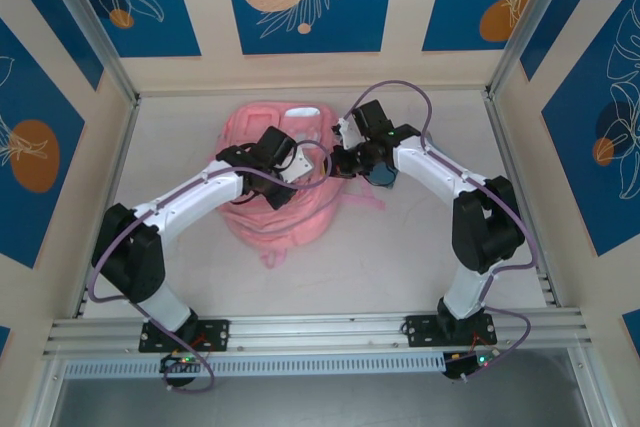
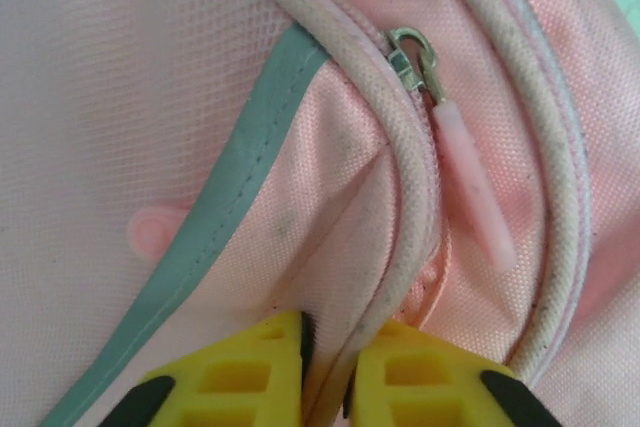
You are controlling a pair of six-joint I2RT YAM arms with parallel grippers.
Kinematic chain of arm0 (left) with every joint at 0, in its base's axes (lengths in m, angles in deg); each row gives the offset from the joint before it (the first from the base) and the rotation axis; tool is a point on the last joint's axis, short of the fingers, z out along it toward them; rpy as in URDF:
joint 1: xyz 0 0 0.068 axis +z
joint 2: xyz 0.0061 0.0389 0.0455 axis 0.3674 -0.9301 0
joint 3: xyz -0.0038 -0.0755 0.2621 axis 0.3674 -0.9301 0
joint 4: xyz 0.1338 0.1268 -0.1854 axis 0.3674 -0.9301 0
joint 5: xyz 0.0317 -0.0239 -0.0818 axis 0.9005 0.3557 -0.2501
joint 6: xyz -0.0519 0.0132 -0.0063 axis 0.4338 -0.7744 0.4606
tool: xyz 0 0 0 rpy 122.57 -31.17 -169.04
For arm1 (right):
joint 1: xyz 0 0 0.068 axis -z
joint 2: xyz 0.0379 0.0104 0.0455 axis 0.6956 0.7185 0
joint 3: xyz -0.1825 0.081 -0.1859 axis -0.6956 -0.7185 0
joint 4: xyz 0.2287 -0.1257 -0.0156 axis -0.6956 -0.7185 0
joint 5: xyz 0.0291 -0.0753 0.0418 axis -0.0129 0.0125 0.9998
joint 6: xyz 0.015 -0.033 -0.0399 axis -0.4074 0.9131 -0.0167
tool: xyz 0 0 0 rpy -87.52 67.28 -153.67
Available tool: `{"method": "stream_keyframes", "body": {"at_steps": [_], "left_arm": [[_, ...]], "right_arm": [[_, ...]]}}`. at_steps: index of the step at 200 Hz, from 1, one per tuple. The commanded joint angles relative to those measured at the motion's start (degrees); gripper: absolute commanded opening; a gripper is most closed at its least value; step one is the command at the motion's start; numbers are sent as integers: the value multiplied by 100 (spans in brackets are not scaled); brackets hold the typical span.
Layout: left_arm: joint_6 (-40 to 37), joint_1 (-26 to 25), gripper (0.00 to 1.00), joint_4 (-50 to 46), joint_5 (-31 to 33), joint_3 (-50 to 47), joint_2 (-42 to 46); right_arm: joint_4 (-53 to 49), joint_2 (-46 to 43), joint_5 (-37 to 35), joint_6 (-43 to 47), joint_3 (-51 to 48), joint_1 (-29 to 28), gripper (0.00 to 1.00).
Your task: Pack the student bag
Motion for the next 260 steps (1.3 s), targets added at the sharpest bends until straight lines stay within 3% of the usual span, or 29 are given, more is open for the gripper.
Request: {"method": "stream_keyframes", "body": {"at_steps": [1,57,101,138,153,183,195,214,260], "left_arm": [[773,54,2,660,490,74,33],[2199,54,0,979,857,2,204],[2543,53,0,1308,462,-108,295],[2608,64,0,1471,427,-291,481],[2515,68,0,1585,330,-429,599],[2319,71,0,1832,121,-772,883],[2271,72,0,1924,72,-909,1004],[2242,73,0,2101,-37,-1103,1203],[2254,68,0,2424,-275,-1441,1530]], "right_arm": [[12,-300,340,166,-245,-142,0],[397,-739,306,-111,-1001,-721,0],[1620,-884,509,-1002,-1660,-1275,0],[2344,-1294,-91,-1603,-2214,-1336,0],[2486,-1662,-154,-1755,-2460,-1137,11],[2476,-2353,-189,-2089,-2701,-671,46],[2413,-2447,-121,-2357,-2693,-449,54],[2187,-2331,43,-2808,-2493,-187,59],[2239,-1596,638,-3410,-1840,-96,60]]}}
